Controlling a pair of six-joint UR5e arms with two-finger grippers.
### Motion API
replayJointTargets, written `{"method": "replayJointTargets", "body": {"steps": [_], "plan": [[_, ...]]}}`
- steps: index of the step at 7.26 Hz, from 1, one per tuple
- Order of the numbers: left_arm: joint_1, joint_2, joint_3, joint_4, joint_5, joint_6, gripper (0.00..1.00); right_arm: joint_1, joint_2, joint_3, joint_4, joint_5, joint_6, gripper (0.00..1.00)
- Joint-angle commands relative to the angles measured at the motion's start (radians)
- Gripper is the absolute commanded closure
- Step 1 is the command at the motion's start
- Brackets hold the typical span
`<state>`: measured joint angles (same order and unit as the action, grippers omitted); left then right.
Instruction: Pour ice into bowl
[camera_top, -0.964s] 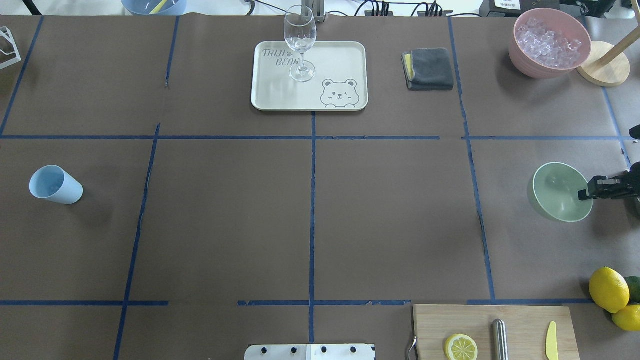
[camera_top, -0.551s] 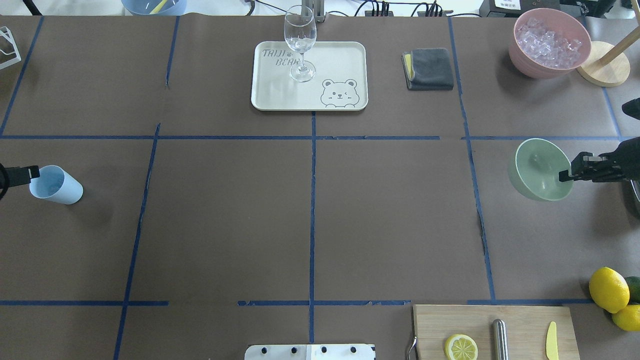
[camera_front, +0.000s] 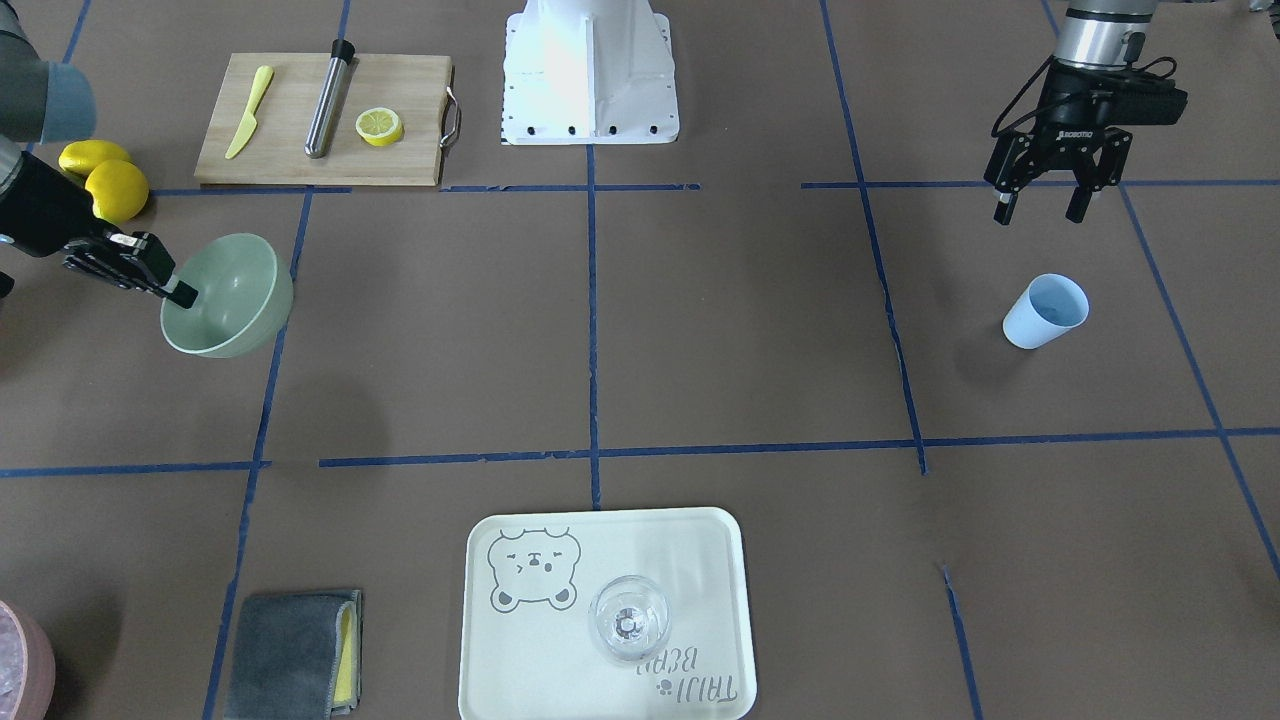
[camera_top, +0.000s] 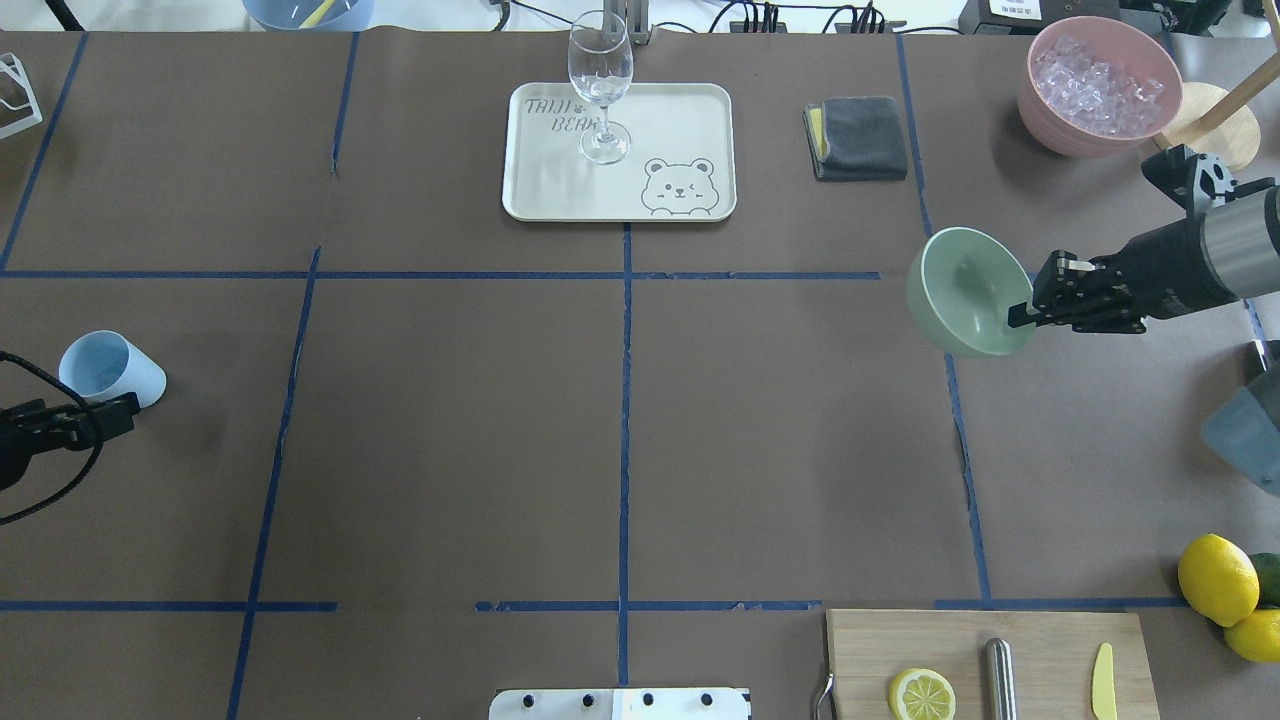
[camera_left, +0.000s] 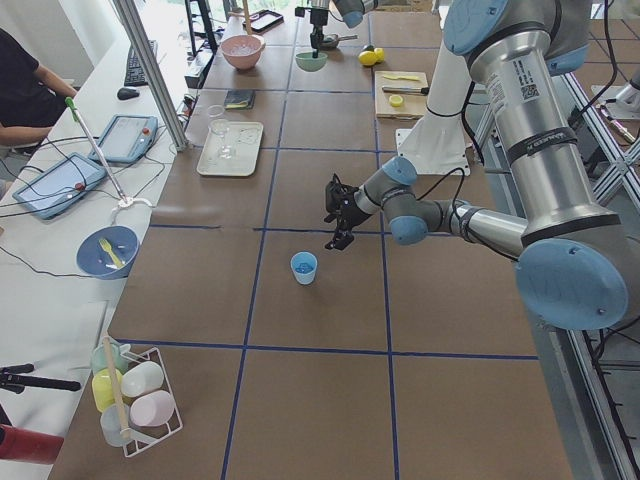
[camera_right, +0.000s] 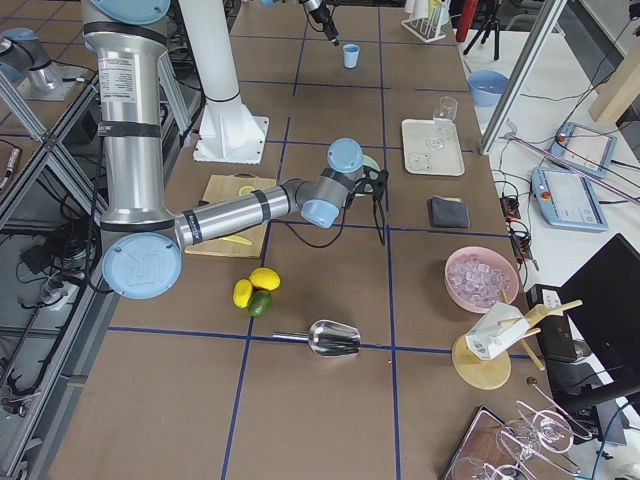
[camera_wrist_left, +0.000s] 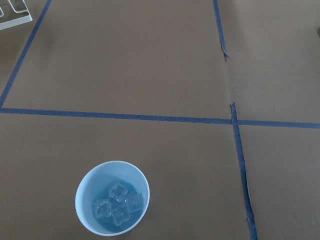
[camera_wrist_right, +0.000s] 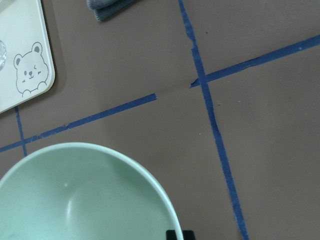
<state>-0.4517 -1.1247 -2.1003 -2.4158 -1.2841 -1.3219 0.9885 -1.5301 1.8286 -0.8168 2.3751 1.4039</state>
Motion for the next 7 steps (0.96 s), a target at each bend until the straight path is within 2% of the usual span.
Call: {"method": "replayJointTargets", "body": {"steps": [1, 2, 5, 6, 7], "plan": [[0.103, 0.035, 0.124, -0.162, 0.179, -0.039, 0.00, -0.039, 0.083, 0.070, -0.181, -0.011, 0.027, 1.00], [0.129, 0.036, 0.194, -0.249, 0.254, -0.043, 0.00, -0.053, 0.126, 0.078, -0.246, -0.011, 0.029, 1.00], [0.145, -0.030, 0.296, -0.269, 0.388, -0.048, 0.00, -0.135, 0.217, 0.075, -0.320, -0.063, 0.084, 1.00], [0.146, -0.040, 0.316, -0.269, 0.440, -0.075, 0.00, -0.143, 0.285, 0.077, -0.422, -0.080, 0.084, 1.00], [0.148, -0.064, 0.325, -0.269, 0.446, -0.077, 0.00, -0.160, 0.332, 0.078, -0.486, -0.102, 0.086, 1.00]]}}
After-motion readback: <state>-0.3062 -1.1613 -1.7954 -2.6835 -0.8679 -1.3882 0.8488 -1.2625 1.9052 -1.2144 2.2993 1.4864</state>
